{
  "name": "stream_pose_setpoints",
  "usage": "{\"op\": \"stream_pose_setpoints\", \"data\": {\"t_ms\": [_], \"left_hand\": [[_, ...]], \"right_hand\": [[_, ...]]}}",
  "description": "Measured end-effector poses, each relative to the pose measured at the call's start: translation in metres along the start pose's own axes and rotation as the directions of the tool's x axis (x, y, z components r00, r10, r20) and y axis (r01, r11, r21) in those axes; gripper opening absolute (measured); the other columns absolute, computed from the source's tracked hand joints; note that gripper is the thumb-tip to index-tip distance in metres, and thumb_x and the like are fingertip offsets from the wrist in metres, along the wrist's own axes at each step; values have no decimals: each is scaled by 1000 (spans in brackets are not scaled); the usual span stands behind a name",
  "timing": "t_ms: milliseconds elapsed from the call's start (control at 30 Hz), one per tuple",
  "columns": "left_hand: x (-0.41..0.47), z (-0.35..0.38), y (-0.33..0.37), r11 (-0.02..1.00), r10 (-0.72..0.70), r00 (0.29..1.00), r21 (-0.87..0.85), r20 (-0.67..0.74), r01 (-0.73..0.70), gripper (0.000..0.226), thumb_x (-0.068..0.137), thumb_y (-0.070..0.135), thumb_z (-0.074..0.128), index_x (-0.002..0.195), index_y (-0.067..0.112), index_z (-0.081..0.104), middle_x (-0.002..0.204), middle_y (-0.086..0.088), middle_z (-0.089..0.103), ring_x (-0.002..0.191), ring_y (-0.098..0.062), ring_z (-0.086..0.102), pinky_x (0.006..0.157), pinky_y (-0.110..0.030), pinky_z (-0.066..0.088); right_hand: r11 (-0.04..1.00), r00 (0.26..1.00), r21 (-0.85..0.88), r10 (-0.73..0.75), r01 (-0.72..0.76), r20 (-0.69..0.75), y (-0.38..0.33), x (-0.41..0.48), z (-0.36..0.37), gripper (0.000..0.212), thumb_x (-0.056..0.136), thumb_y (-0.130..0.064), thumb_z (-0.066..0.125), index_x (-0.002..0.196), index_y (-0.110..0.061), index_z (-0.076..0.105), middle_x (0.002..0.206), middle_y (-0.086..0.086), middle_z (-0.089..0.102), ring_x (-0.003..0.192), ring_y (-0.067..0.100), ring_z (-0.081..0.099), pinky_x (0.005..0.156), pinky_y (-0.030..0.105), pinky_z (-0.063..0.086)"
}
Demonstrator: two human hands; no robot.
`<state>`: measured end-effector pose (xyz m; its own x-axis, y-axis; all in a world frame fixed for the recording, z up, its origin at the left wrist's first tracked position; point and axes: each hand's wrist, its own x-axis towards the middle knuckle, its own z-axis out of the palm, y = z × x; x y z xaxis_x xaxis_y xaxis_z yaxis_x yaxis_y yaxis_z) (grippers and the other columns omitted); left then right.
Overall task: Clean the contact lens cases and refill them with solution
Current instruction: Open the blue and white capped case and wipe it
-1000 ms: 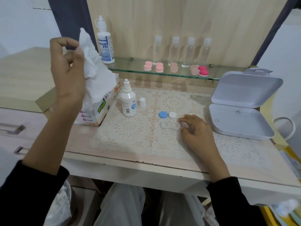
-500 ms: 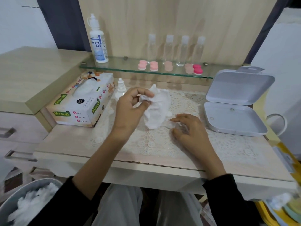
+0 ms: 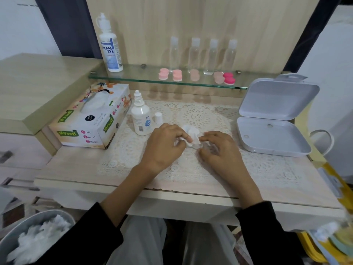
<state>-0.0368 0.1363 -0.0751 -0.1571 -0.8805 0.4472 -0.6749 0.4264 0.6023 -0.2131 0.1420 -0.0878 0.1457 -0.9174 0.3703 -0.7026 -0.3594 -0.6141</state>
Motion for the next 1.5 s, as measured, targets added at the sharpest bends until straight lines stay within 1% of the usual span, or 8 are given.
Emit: {"op": "stream_pose_setpoints", "data": {"t_ms": [200, 500, 600, 833, 1100, 1233, 1333, 1500], "left_hand": [[-8, -12, -3, 950, 191, 980, 241, 60, -200, 28, 78, 32, 52, 95, 26, 73, 87, 9, 69, 89, -7, 55, 78, -29, 40], [5, -17, -7, 928, 247, 935, 216, 253, -304, 31, 79, -6, 66, 101, 15, 67, 81, 6, 56, 85, -12, 53, 68, -35, 52], [8, -16, -7, 942, 209, 939, 202, 272, -268, 33, 80, -9, 63, 99, 18, 63, 84, 4, 53, 78, -4, 47, 68, -17, 43], [11, -15, -4, 983, 94, 949, 121, 301, -135, 34, 80, -10, 59, 95, 20, 52, 86, 0, 58, 80, -5, 50, 69, -23, 43], [9, -17, -9, 927, -146, 969, -314, 200, 205, 22, 80, 1, 70, 97, 11, 62, 91, -11, 64, 76, -10, 57, 69, -14, 49], [4, -18, -4, 999, -3, 988, -47, 153, 10, 22, 84, 14, 70, 105, 18, 63, 95, 0, 67, 88, -7, 62, 80, -21, 49], [-1, -19, 0, 956, 59, 971, 268, 230, -122, 34, 88, 31, 64, 122, 26, 58, 105, -1, 61, 95, -15, 59, 81, -31, 48], [1, -15, 4, 950, 58, 972, 286, 229, -124, 32, 89, 30, 63, 120, 29, 59, 103, -1, 57, 94, -16, 58, 81, -32, 48]], "right_hand": [[1000, 1000, 9, 5, -5, -1, -2, -2, -1, 39, 74, -33, 56, 106, -17, 72, 119, -2, 63, 115, 14, 49, 97, 28, 33], [999, 1000, -34, -1, 2, 17, -4, -1, -2, 42, 74, -33, 55, 108, -15, 71, 120, 1, 63, 116, 19, 50, 102, 38, 36], [999, 1000, -42, 7, -5, 30, -5, -1, -2, 44, 73, -35, 53, 109, -17, 70, 121, -1, 63, 117, 18, 49, 103, 37, 35], [999, 1000, -34, 6, -6, 16, -5, 0, -1, 60, 66, -52, 38, 105, -22, 71, 118, -4, 63, 115, 14, 49, 101, 33, 34], [998, 1000, -57, -9, 9, 10, -5, -1, -1, 43, 72, -39, 50, 104, -22, 72, 115, -6, 63, 112, 14, 50, 99, 31, 35], [999, 1000, -47, -10, 10, 5, -6, -2, -1, 48, 70, -46, 45, 104, -22, 71, 115, -7, 62, 112, 13, 49, 100, 33, 36], [999, 1000, -46, -2, 2, 7, -5, -1, 0, 41, 72, -39, 52, 105, -21, 71, 117, -7, 62, 114, 14, 49, 102, 35, 35], [998, 1000, -57, -19, 19, 1, -4, 1, 2, 55, 69, -50, 40, 104, -21, 70, 115, -6, 63, 112, 15, 51, 101, 36, 37]]}}
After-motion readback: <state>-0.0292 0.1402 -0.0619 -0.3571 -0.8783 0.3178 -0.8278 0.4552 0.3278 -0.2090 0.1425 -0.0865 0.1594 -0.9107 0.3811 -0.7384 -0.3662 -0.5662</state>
